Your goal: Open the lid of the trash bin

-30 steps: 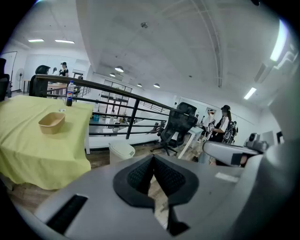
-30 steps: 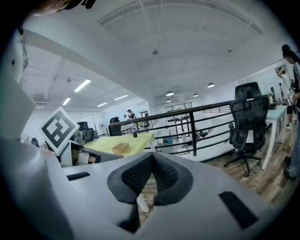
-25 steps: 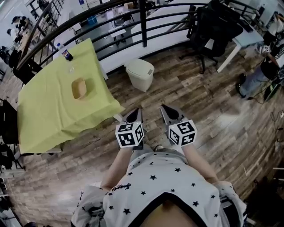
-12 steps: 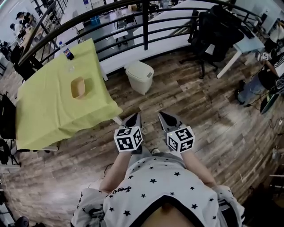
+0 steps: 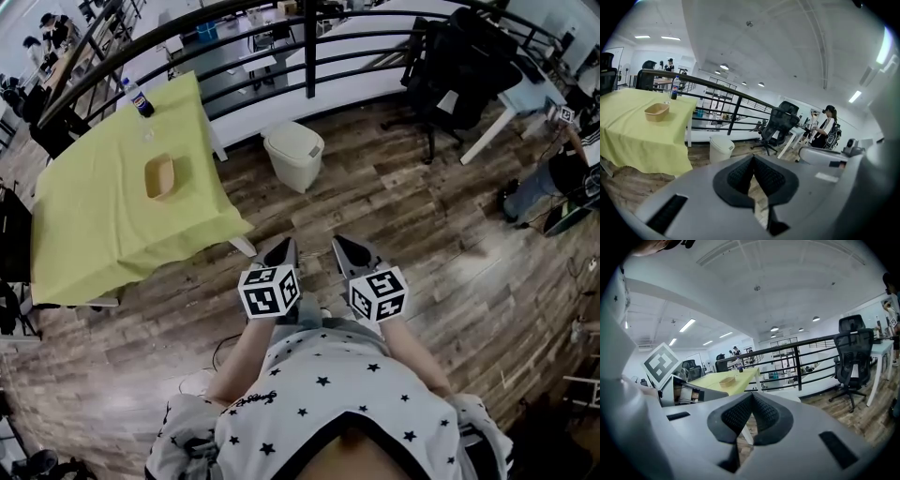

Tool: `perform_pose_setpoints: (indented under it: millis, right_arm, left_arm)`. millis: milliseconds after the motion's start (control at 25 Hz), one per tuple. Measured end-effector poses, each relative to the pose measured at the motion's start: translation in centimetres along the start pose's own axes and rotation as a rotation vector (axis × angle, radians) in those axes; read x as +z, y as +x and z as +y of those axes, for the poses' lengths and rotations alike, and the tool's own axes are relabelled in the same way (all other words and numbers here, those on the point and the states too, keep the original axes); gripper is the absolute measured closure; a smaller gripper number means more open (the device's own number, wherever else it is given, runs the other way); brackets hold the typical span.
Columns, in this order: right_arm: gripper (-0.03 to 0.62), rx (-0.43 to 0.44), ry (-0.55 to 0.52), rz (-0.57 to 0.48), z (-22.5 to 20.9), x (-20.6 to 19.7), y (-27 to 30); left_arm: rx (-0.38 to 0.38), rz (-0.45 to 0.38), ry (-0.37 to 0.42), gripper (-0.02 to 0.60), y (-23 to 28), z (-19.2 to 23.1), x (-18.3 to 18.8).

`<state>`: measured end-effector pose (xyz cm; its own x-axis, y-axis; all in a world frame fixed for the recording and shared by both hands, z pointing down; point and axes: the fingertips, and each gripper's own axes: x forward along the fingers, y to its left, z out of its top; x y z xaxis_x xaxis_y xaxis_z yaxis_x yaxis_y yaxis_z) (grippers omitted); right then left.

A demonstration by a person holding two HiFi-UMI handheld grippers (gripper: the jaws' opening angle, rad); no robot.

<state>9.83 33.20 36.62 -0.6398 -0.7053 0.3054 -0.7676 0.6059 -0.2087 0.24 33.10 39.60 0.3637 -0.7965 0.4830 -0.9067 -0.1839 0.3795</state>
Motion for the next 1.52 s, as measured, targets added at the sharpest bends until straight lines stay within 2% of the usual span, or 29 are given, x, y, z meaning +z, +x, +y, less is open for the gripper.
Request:
perform_pose_setpoints:
  millis: [240, 640, 1160, 1520]
  right_arm:
    - [0.6, 0.006, -0.002, -0.003, -1.5, 0.7, 0.3]
    - [0.6, -0.033, 0.024, -0.006, -5.9, 2.0, 2.8]
    - [0.6, -0.048, -0.007, 0.007, -10.5, 6.9, 10.9]
    - [0.6, -0.065, 0.003, 0.017, -13.1, 9.5, 18.2]
  left_arm:
    - [-0.011, 0.007, 0.008, 0.571, 1.6, -1.1, 0.8]
    - [-0.029, 0.022, 0.016, 0.571, 6.5, -1.2, 3.0]
    - [-0.039, 0.037, 0.009, 0.571, 13.9, 2.1, 9.7]
    - [-0.039, 0.056, 0.002, 0.571, 19.0, 6.8, 14.3]
